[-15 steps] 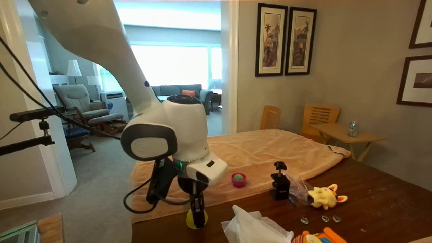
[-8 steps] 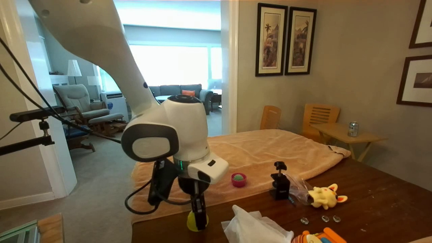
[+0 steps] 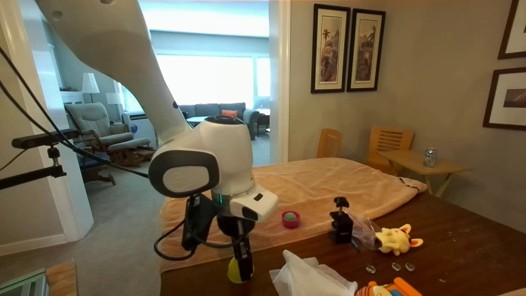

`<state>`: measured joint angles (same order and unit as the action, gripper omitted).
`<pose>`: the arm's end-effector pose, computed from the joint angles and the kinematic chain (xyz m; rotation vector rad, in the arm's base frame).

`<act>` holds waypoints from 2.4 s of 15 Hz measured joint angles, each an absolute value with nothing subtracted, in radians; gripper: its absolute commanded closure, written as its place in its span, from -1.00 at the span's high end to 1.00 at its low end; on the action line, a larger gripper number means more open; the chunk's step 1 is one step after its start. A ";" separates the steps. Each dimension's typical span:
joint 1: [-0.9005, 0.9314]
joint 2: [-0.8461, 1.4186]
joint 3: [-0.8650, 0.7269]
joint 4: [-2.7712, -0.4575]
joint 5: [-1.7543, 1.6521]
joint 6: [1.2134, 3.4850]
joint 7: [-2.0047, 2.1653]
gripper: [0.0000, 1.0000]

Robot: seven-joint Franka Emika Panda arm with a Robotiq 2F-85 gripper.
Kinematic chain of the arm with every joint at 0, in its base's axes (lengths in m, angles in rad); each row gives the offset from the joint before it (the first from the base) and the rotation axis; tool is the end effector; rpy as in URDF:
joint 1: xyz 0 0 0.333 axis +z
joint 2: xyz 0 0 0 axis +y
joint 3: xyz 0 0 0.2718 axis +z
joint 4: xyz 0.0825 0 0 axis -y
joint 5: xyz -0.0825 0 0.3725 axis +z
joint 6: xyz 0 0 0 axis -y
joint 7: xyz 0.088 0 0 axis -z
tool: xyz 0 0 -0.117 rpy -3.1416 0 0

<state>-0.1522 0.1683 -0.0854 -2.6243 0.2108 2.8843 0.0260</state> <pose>0.4138 -0.1142 0.1569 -3.0165 0.7113 -0.1517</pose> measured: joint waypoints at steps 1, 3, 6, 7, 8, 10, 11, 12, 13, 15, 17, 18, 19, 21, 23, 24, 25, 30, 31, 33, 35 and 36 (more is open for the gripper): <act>-0.151 0.168 -0.087 -2.623 0.209 2.881 0.027 0.84; -0.148 0.168 -0.091 -2.618 0.199 2.875 0.028 1.00; -0.144 0.168 -0.097 -2.606 0.192 2.858 0.030 1.00; -0.143 0.168 -0.098 -2.604 0.191 2.855 0.030 1.00; -0.143 0.168 -0.099 -2.601 0.191 2.852 0.030 1.00; -0.141 0.168 -0.099 -2.599 0.191 2.852 0.030 1.00; -0.138 0.166 -0.098 -2.599 0.191 2.852 0.030 1.00; -0.131 0.161 -0.098 -2.599 0.188 2.851 0.034 1.00; -0.121 0.150 -0.098 -2.600 0.179 2.849 0.044 1.00; -0.092 0.113 -0.099 -2.609 0.138 2.846 0.088 1.00; -0.070 0.067 -0.100 -2.623 0.081 2.843 0.148 1.00; -0.064 0.045 -0.100 -2.628 0.056 2.839 0.174 1.00; -0.063 0.026 -0.100 -2.633 0.036 2.833 0.195 1.00; -0.065 -0.011 -0.100 -2.643 0.015 2.819 0.219 1.00; -0.070 -0.041 -0.100 -2.649 0.008 2.808 0.234 1.00; -0.073 -0.055 -0.100 -2.653 0.008 2.804 0.237 1.00; -0.076 -0.068 -0.100 -2.658 0.008 2.800 0.238 1.00; -0.085 -0.101 -0.090 -2.668 0.008 2.783 0.238 1.00; -0.087 -0.103 -0.087 -2.668 0.008 2.779 0.238 1.00; -0.090 -0.107 -0.083 -2.669 0.008 2.776 0.238 1.00; -0.091 -0.109 -0.080 -2.669 0.008 2.773 0.238 1.00; -0.092 -0.109 -0.079 -2.669 0.008 2.773 0.238 1.00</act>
